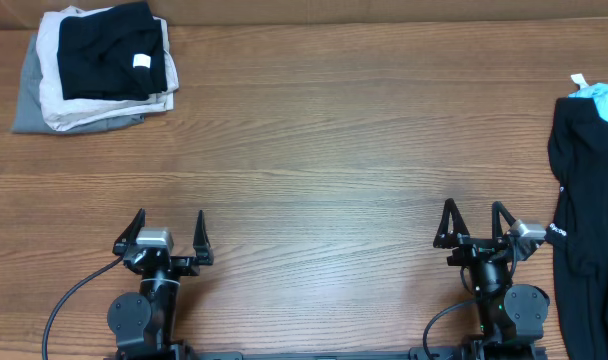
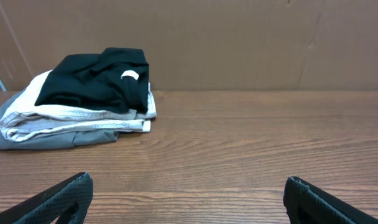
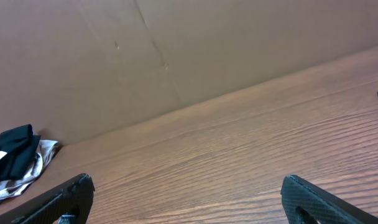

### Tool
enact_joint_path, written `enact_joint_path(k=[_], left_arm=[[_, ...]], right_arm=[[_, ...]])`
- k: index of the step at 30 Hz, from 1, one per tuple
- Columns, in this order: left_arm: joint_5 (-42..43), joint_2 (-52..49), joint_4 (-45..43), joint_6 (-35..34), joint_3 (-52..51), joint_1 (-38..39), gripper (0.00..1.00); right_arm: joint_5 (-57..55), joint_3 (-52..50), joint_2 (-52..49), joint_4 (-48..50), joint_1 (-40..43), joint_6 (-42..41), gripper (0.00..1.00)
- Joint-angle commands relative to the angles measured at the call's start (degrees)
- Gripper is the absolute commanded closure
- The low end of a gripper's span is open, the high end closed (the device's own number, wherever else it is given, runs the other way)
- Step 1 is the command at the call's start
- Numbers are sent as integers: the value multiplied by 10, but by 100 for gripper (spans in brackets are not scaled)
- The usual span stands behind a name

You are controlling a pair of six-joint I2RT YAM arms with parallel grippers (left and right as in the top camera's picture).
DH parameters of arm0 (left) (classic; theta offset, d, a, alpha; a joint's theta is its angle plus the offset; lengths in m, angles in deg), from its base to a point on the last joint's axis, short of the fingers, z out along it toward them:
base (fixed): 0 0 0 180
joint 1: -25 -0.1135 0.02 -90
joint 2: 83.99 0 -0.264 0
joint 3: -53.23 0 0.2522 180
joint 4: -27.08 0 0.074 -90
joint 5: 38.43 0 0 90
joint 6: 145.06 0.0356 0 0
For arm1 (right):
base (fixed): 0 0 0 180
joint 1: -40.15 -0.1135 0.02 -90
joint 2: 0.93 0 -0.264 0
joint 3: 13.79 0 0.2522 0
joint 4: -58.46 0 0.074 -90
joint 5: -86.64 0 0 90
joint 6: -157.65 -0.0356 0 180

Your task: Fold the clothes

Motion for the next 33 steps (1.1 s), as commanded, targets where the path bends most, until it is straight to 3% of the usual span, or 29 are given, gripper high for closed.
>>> enact_joint_path(k=[1,17,26,29,33], left_arm=[[-3,7,-2,11,-4,1,0],[-3,7,-2,11,-4,1,0],[-3,7,-2,11,-4,1,0],[-3,7,-2,11,-4,1,0],[-3,7,-2,11,-4,1,0]], right_arm=[[0,-6,5,5,-4,0,0],[5,-6,5,9,-4,-3,0],[182,-6,5,20,-4,-237,0],[190,-6,5,26,-4,-278,0],[189,-5,5,92,-4,-264,0]])
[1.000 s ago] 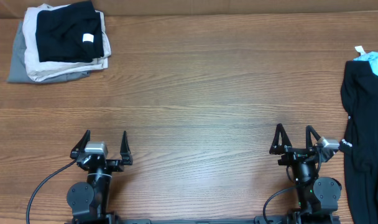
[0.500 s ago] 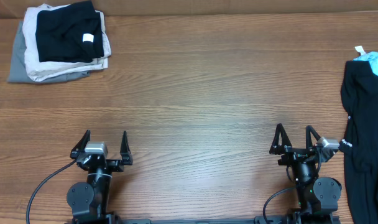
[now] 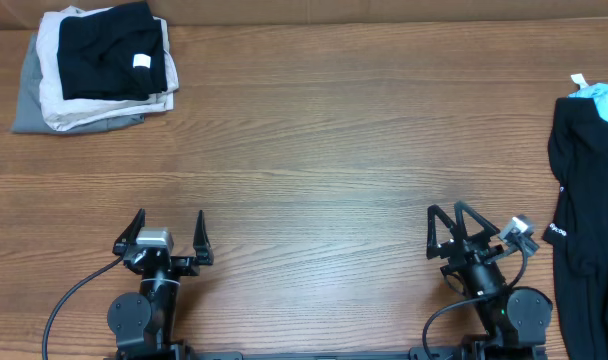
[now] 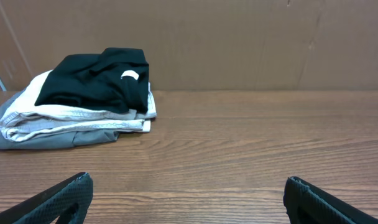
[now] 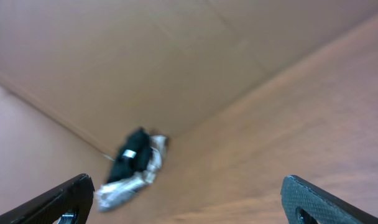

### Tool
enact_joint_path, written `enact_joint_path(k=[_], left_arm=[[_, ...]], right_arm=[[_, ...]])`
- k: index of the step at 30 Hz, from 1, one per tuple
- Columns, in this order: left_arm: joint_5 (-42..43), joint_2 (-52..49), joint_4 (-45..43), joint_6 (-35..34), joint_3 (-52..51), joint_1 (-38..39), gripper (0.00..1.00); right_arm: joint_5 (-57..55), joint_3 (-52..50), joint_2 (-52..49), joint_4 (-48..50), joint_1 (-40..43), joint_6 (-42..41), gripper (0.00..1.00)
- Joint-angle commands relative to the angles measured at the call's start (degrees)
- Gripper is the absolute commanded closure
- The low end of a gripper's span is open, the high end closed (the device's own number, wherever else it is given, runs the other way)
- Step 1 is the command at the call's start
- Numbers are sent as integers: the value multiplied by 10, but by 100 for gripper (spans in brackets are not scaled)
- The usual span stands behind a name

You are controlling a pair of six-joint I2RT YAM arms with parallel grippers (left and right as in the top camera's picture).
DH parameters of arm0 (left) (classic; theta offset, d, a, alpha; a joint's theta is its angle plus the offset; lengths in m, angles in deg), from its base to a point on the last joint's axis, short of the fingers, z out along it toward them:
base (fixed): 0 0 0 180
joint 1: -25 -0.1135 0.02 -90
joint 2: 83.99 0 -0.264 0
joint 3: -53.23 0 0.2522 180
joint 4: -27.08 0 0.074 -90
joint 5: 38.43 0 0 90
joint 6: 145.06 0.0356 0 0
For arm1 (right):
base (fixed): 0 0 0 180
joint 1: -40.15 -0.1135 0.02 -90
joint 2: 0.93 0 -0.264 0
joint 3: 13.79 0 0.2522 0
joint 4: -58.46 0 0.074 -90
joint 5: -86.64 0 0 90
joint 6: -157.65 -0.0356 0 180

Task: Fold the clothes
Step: 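Reach the right gripper to the black shirt pile and grasp it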

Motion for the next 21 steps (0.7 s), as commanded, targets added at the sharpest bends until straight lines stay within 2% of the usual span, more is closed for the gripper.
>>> enact_joint_path(k=[1,4,8,12,14,18,21], left_arm=[[-3,7,-2,11,-4,1,0],[-3,7,-2,11,-4,1,0],[-3,7,-2,11,-4,1,0],[-3,7,-2,11,-4,1,0],[-3,7,-2,11,-4,1,0],[-3,7,-2,11,-4,1,0],[-3,7,-2,11,-4,1,0]], right_arm=[[19,-5,5,72,-4,-4,0],[-15,5,5,135,-4,33,0],[-94,57,-7,109,-4,86,0],[-163,139,-64,34,-4,173,0],[-238,192,-109,-24,-4,220,0],[-406,305,-229,-117,-4,274,0],[-465,381,-327,-161,5,313,0]])
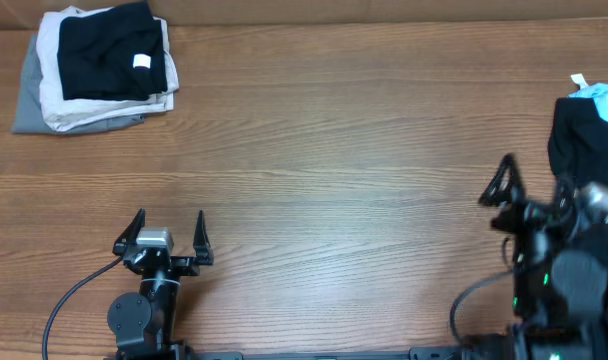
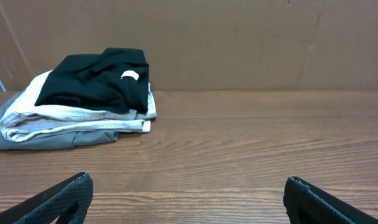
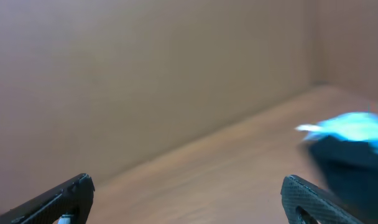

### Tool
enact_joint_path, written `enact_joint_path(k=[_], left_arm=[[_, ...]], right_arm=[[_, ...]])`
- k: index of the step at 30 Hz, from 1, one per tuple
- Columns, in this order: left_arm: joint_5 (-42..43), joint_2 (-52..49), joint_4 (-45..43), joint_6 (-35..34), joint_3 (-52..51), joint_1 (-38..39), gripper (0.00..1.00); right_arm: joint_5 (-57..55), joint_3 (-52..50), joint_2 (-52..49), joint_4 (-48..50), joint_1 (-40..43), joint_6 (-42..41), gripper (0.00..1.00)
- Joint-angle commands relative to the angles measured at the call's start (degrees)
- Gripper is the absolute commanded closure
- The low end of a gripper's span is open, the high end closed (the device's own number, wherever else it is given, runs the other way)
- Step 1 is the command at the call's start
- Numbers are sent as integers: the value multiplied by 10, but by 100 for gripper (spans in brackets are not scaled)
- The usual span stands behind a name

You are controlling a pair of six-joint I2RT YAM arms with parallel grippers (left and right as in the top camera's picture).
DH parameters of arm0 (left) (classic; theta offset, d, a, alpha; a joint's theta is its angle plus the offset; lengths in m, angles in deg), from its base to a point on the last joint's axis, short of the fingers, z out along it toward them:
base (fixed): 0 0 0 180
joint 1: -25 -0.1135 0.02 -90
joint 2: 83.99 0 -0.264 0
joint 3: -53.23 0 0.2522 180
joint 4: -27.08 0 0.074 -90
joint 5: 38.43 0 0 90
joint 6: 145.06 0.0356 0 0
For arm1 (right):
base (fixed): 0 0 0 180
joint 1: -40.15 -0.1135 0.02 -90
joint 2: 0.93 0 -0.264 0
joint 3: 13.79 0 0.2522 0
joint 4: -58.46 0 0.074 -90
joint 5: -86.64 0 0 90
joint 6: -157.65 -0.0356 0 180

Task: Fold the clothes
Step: 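Reach the right gripper to the black shirt pile and grasp it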

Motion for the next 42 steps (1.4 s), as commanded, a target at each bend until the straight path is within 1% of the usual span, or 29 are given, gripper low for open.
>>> enact_joint_path(k=[1,5,11,13,15,18,23,29,35,37,39,42], left_arm=[[-3,7,-2,11,-4,1,0],[-3,7,-2,11,-4,1,0],[-3,7,-2,11,-4,1,0],[-3,7,-2,11,-4,1,0],[-3,7,-2,11,-4,1,0],[-3,7,-2,11,-4,1,0],[-3,7,-2,11,-4,1,0],[-3,7,-2,11,-4,1,0],[-3,7,-2,11,-4,1,0],[-3,7,-2,11,-4,1,0],[-3,7,-2,11,-4,1,0],[-3,7,-2,11,-4,1,0]], right_arm=[[-140,92,-110,-37,13,78,0],[-154,207,-269,-120,65,101,0],[-156,388,-516,-237,165,103,0],[-170,424,-573,-257,185,103,0],[-171,439,-612,-262,198,103,0],[-170,439,-654,-264,223,103,0],[-131,438,-708,-306,274,101,0],[-46,438,-749,-347,329,98,0],[83,437,-758,-389,358,96,1],[98,437,-758,-412,360,96,6],[98,437,-758,-431,360,96,13],[78,437,-758,-447,360,78,13]])
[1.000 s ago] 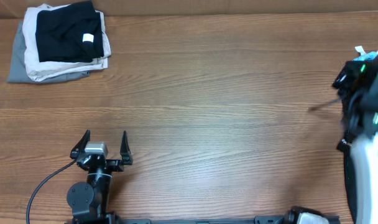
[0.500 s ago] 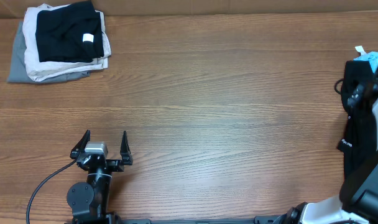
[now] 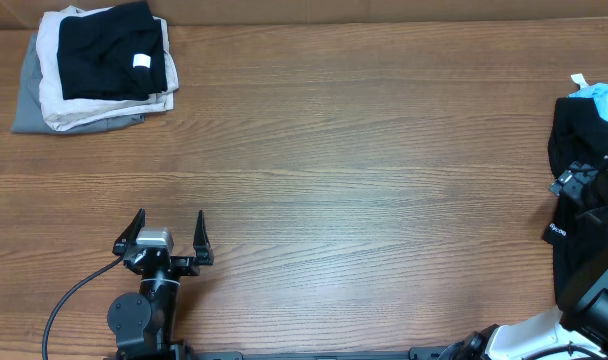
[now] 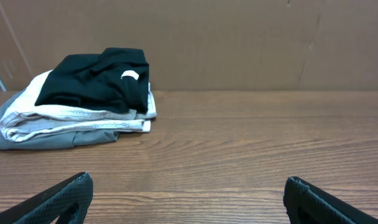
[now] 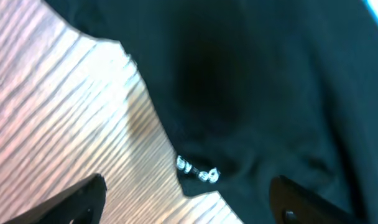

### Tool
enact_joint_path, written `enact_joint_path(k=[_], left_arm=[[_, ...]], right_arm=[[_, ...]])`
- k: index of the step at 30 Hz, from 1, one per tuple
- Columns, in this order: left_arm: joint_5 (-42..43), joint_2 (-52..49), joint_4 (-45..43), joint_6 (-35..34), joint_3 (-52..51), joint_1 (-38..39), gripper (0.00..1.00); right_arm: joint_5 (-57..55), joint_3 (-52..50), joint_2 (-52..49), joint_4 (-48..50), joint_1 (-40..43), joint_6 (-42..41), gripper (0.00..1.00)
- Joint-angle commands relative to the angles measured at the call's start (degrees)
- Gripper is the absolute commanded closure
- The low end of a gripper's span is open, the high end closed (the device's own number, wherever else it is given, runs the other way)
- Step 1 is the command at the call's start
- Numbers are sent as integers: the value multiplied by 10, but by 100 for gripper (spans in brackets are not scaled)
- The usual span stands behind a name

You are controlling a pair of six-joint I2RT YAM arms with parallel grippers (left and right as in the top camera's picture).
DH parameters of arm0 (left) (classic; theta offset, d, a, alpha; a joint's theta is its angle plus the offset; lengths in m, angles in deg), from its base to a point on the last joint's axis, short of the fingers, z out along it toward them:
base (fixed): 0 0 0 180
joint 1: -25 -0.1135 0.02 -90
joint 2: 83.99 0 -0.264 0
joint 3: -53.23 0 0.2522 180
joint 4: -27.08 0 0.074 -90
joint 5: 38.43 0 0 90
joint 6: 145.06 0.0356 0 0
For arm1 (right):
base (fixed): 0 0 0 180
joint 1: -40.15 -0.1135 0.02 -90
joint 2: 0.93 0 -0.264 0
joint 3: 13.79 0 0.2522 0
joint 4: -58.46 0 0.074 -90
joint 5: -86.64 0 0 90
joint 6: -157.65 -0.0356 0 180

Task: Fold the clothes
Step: 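Reach the right gripper to the black shirt pile and grasp it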

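Observation:
A black garment point(image 3: 574, 150) with white lettering point(image 5: 198, 171) lies unfolded along the table's right edge. In the right wrist view the black garment point(image 5: 251, 81) fills most of the picture. My right gripper point(image 3: 582, 190) hangs over its left hem, open; in its own view the right gripper point(image 5: 189, 202) straddles the hem and holds nothing. My left gripper point(image 3: 169, 238) rests open at the front left, and its wrist view shows the left gripper point(image 4: 188, 199) over bare wood. A folded stack point(image 3: 99, 65) sits at the back left.
A light blue cloth point(image 3: 606, 100) lies behind the black garment at the far right. The folded stack point(image 4: 77, 99) has black on top, then white, then grey. A brown cardboard wall point(image 4: 239, 43) stands along the table's back edge. The wooden table point(image 3: 334, 180) spans the middle.
My right gripper was raised left of the black garment, facing the back wall. It now hangs over the garment's left hem, pointing down, still open. The left arm has not moved.
Both grippers first rested open at the front edge. The right gripper then stood turned to the left on its base, after that raised and further right near the black garment, and now it is above that garment. The left arm and both piles of clothes stayed put.

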Motion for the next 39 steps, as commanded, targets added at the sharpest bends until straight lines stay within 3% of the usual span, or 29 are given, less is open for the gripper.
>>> enact_joint_path(k=[1,10,15,39], left_arm=[[-3,7,-2,11,-3,1,0],[-3,7,-2,11,-3,1,0],[-3,7,-2,11,-3,1,0],[-3,7,-2,11,-3,1,0]], right_arm=[[-10,16,0,-7,2,-27,13],[-94,-27,-1,35,2,-44,14],[-100,-40,-1,50,2,-44,20],[-138,-130,-5,132,3,-47,26]])
